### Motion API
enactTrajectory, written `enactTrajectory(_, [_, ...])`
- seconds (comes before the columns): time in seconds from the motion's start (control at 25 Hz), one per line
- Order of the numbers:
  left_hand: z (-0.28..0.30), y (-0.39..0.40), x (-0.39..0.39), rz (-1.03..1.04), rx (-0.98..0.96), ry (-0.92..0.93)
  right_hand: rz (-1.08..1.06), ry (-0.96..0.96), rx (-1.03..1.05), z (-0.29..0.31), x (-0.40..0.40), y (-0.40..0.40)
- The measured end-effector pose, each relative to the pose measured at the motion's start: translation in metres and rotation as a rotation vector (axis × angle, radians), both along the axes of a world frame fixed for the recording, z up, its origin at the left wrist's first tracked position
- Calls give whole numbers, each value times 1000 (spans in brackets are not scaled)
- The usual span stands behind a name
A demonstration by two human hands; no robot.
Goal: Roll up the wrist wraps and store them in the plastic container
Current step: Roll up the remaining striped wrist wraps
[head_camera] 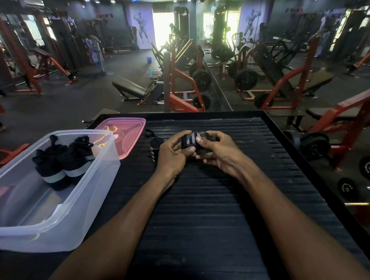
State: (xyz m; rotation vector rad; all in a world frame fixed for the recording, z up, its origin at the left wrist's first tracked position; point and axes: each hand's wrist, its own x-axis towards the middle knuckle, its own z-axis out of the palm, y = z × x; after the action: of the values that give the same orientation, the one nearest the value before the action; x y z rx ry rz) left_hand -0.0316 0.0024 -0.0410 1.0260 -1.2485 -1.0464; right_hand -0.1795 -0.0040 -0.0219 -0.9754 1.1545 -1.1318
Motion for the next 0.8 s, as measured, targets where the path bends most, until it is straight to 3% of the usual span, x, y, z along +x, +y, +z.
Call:
enactTrajectory(0.12, [2, -1, 5, 29, -7, -132, -114, 52, -4, -3, 5, -4])
enactTrajectory(0.32, [4, 9, 10, 118, -127, -598, -130, -76, 21, -2, 8, -1])
enactTrajectory(0.6, [31, 26, 20, 183, -163, -633, -27, -158, 21, 6, 10, 8])
enactTrajectory(0.8, [54, 46, 55, 220, -179, -804, 31, 6, -47, 9, 27, 17])
